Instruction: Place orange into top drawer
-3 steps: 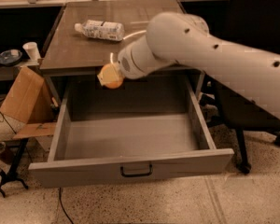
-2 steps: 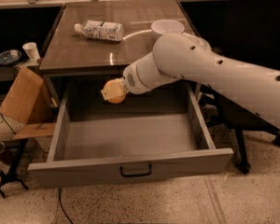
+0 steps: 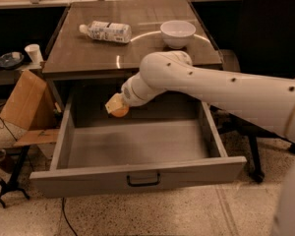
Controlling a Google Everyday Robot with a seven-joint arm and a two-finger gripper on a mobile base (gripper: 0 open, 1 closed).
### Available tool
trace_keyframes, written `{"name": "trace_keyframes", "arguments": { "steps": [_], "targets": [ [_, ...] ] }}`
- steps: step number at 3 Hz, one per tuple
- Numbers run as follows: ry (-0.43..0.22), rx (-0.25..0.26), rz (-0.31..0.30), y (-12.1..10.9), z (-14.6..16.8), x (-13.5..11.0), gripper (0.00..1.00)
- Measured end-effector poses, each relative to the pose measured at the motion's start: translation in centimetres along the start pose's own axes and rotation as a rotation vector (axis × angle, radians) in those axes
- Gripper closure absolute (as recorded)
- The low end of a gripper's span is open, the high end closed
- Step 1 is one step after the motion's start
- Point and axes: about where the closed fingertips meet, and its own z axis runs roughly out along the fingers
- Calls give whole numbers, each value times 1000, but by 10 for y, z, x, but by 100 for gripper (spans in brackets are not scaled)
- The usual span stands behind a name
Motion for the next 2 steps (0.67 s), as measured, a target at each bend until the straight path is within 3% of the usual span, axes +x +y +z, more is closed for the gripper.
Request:
{"name": "trace_keyframes", "arguments": {
  "steps": [1, 2],
  "targets": [
    [45, 53, 28, -10, 36, -15, 100],
    [106, 124, 45, -18, 66, -29, 81]
  ]
}}
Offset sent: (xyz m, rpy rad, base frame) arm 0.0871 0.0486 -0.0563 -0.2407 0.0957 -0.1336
